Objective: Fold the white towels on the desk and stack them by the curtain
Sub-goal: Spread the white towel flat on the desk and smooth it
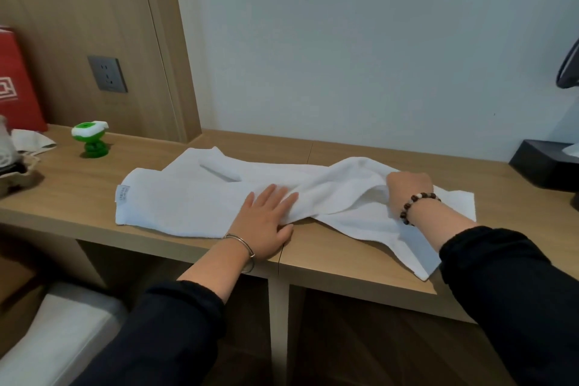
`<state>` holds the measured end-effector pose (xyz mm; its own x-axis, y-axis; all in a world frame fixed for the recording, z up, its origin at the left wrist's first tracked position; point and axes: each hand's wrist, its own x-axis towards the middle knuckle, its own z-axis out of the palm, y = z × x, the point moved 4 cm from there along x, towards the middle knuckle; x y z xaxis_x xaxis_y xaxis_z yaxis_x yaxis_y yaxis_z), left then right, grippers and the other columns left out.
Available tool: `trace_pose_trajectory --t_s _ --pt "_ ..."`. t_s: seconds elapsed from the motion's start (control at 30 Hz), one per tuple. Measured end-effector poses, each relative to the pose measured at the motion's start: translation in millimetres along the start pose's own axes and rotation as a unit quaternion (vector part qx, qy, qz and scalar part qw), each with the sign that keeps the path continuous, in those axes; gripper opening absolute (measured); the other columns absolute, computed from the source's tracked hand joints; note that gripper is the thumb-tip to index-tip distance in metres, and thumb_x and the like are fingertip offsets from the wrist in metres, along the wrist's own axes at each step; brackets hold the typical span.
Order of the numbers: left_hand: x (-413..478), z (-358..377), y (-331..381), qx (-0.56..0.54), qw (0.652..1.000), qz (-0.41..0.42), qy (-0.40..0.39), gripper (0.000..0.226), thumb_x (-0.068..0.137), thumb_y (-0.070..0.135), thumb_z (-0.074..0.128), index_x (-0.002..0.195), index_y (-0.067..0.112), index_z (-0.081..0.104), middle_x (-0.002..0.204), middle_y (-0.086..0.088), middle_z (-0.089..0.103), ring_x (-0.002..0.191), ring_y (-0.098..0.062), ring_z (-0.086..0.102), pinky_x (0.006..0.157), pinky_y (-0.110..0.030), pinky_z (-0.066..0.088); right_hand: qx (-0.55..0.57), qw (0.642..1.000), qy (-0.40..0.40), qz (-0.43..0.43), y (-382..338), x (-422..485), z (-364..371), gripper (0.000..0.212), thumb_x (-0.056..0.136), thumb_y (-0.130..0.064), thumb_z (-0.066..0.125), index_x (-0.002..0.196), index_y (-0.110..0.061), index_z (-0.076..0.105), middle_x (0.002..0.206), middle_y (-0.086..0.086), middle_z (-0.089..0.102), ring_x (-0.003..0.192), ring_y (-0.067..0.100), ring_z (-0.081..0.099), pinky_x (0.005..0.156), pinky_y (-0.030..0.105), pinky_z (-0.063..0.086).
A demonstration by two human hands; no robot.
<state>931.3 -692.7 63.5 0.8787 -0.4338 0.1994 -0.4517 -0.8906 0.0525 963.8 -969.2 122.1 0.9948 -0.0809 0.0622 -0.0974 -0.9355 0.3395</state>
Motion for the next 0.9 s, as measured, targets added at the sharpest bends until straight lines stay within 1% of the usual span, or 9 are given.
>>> trace_pose_trajectory --t_s 0.1,0.2,0.37,0.43,0.5,0.6,0.67,0.77,0.9 --pt "7 7 -3 -0.036 0.994 -0.09 -0.039 0.063 0.097 0.046 0.026 0.152 0.03 0.0 0.16 0.005 0.006 0.146 -0.014 0.003 0.117 -0.044 0.007 0.003 0.998 0.043 0.04 5 5 0 0.011 0.085 -0.012 0.05 0.087 -0.022 0.055 0.069 -0.006 0.051 0.07 0.02 0.053 0.071 0.029 0.037" --pt "11 8 0 -0.028 0.991 -0.126 -0.041 0.057 0.099 0.042 0.021 0.152 0.03 0.004 0.16 0.005 0.004 0.147 -0.014 0.001 0.117 -0.046 0.005 0.094 0.98 0.14 0.105 24 18 -17 0.019 0.089 -0.002 0.046 0.099 -0.013 0.058 0.093 0.006 0.059 0.087 0.027 0.058 0.078 0.034 0.039" --pt "15 6 0 -0.058 0.984 -0.165 -0.019 0.051 0.102 0.036 0.017 0.151 0.026 0.014 0.16 0.006 0.01 0.147 -0.014 0.005 0.116 -0.046 0.007 0.358 0.831 0.421 0.066 30 -1 -94 0.022 0.069 0.006 0.042 0.081 -0.004 0.057 0.095 0.021 0.057 0.089 0.035 0.05 0.072 0.034 0.028" --pt "16 3 -3 -0.071 0.979 -0.192 0.01 0.047 0.102 0.03 0.02 0.147 0.022 0.027 0.158 0.004 0.019 0.145 -0.014 0.011 0.116 -0.046 0.011 0.344 0.869 0.354 0.001 14 -13 -106 0.016 0.07 -0.002 0.04 0.071 -0.008 0.055 0.082 0.02 0.061 0.079 0.035 0.053 0.065 0.032 0.03" --pt "15 -2 -5 -0.081 0.972 -0.213 0.056 0.038 0.098 0.019 0.028 0.133 0.019 0.043 0.147 0.0 0.038 0.139 -0.016 0.026 0.114 -0.044 0.019 0.273 0.952 0.093 -0.102 -8 -19 -92 0.016 0.082 -0.009 0.046 0.068 -0.011 0.052 0.08 0.011 0.062 0.075 0.03 0.053 0.061 0.028 0.035" --pt "12 -6 -6 -0.096 0.966 -0.226 0.083 0.028 0.093 0.013 0.033 0.115 0.017 0.05 0.123 -0.003 0.054 0.121 -0.02 0.044 0.108 -0.041 0.028 0.247 0.903 -0.248 -0.248 -32 -52 -57 0.03 0.094 -0.041 0.052 0.099 -0.015 0.065 0.083 -0.009 0.066 0.077 0.009 0.063 0.067 0.022 0.047" --pt "10 -7 -5 -0.1 0.966 -0.223 0.083 0.025 0.095 0.017 0.033 0.113 0.016 0.05 0.12 -0.005 0.055 0.117 -0.022 0.045 0.106 -0.041 0.03 0.33 0.88 -0.247 -0.235 -33 -54 -45 0.043 0.093 -0.053 0.048 0.108 -0.017 0.065 0.094 -0.009 0.069 0.083 0.002 0.065 0.08 0.024 0.05" --pt "11 -7 1 -0.073 0.978 -0.182 0.076 0.039 0.095 0.027 0.036 0.132 0.015 0.04 0.144 -0.007 0.038 0.134 -0.024 0.031 0.111 -0.045 0.022 0.198 0.963 -0.12 -0.135 -18 -33 -27 0.046 0.091 -0.048 0.054 0.101 -0.004 0.066 0.095 0.007 0.068 0.083 0.018 0.063 0.075 0.03 0.051" --pt "14 -1 8 -0.059 0.992 -0.111 0.032 0.059 0.096 0.034 0.033 0.15 0.026 0.01 0.16 0.003 0.006 0.146 -0.017 0.002 0.117 -0.046 0.007 0.122 0.971 -0.185 -0.089 -11 -23 1 0.042 0.085 -0.041 0.064 0.059 -0.011 0.048 0.056 0.002 0.047 0.049 0.021 0.046 0.05 0.023 0.037"
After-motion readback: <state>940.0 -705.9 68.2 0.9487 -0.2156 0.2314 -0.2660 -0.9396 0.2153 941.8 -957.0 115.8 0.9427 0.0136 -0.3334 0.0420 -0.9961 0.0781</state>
